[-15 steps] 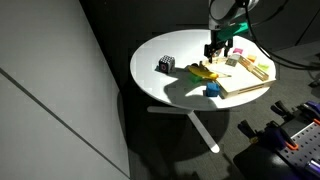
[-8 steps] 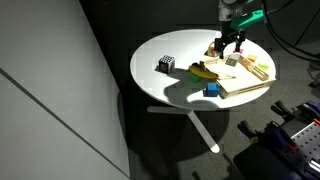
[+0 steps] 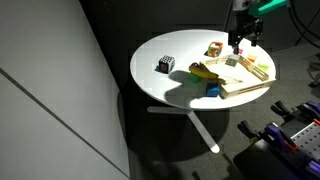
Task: Pick up the brown plum toy from the tray and put it on the table
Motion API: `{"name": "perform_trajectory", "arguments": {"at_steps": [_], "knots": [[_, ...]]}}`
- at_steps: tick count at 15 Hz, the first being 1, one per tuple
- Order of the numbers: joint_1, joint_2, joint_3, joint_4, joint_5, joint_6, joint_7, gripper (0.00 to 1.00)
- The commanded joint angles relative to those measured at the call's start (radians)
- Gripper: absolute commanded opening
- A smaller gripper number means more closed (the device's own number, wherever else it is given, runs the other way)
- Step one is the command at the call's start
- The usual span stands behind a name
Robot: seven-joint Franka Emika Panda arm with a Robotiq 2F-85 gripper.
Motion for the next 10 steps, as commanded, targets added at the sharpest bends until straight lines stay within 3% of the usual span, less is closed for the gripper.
{"name": "perform_trajectory", "arguments": {"at_steps": [1, 8, 10], "knots": [[-0.027, -0.120, 0.012, -0.087, 0.002, 0.003, -0.020, 1.00], [-0.055, -0.297, 0.007, -0.219, 0.032, 0.098, -0.056, 1.00], [-0.057, -0.253, 0.017, -0.180, 0.010, 0.075, -0.027, 1.00]]}}
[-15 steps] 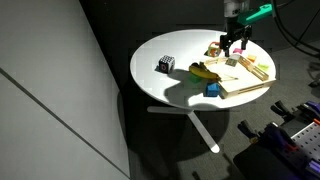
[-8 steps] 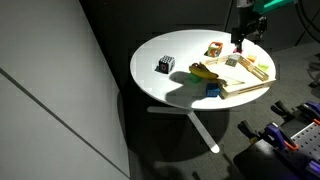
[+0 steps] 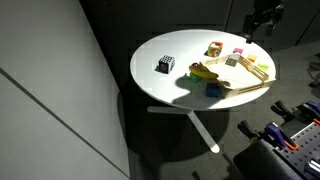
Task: Pick up the brown plum toy from the tray and put it on the table
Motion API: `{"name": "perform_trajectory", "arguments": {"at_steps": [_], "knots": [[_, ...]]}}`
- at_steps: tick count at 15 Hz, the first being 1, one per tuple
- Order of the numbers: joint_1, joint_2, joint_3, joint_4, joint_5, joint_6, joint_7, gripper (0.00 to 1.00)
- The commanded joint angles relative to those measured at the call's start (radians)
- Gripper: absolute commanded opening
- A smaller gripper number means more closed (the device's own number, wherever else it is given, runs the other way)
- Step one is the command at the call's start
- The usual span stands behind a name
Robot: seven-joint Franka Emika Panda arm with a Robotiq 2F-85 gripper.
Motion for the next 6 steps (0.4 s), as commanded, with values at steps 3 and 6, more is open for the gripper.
{"name": "perform_trajectory", "arguments": {"at_steps": [3, 6], "knots": [[-0.023, -0.031, 0.017, -0.025, 0.004, 0.010, -0.009, 1.00], [-0.024, -0.031, 0.017, -0.028, 0.005, 0.014, -0.010, 1.00]]}}
